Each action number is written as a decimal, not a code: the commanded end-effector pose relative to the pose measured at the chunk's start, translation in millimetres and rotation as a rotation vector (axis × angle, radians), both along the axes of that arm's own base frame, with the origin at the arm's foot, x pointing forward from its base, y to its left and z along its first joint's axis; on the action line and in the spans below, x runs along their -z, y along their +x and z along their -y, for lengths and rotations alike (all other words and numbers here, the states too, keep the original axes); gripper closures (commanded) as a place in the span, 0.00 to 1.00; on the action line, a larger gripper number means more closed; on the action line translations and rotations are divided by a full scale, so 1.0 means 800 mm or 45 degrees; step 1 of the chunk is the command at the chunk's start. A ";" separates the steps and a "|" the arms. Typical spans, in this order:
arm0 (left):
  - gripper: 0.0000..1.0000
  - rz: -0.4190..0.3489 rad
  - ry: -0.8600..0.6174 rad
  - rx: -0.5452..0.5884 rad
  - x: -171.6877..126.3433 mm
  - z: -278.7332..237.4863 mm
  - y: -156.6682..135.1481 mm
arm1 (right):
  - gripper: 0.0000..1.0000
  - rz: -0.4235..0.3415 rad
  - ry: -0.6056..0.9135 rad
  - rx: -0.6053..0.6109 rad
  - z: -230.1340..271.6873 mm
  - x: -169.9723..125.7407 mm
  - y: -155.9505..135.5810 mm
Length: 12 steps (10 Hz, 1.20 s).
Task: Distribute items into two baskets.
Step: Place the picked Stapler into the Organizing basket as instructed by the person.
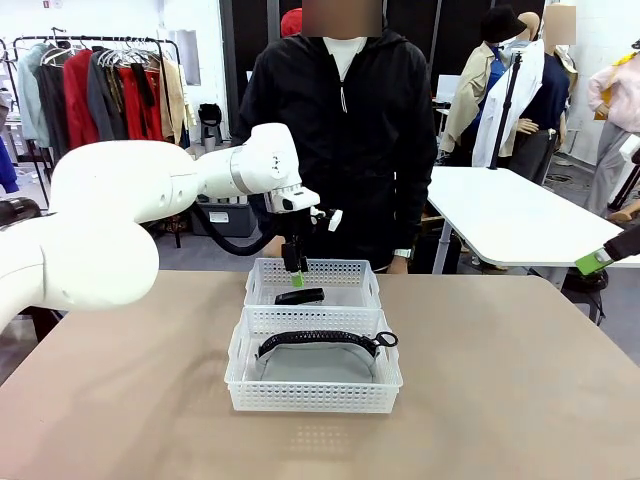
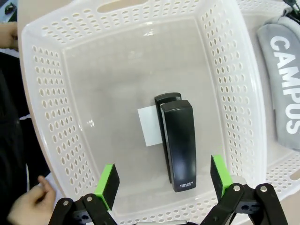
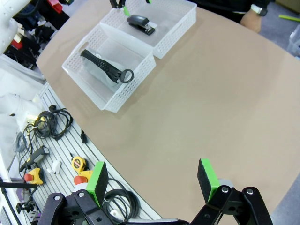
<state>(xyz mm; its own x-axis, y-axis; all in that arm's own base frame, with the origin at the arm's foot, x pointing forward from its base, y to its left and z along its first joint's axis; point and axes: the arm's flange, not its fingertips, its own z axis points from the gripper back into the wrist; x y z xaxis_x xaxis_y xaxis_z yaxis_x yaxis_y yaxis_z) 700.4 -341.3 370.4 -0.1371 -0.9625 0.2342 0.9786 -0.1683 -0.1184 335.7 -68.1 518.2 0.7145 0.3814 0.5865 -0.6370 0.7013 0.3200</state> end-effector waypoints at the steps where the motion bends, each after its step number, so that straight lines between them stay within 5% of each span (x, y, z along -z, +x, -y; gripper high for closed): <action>1: 0.00 -0.002 -0.005 -0.001 0.000 0.000 0.000 | 0.00 0.011 0.002 -0.013 0.001 0.000 0.000; 12: 0.00 -0.002 -0.005 -0.001 0.000 0.000 0.000 | 0.00 0.011 0.002 -0.013 0.001 0.000 0.000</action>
<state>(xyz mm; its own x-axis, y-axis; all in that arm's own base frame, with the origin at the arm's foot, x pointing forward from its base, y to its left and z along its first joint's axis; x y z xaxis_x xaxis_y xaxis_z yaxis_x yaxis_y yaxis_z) 700.3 -341.5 367.9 -0.1365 -0.9626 0.2342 0.9781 -0.1684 -0.1221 335.7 -68.1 518.2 0.7145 0.3814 0.5865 -0.6370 0.7013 0.3200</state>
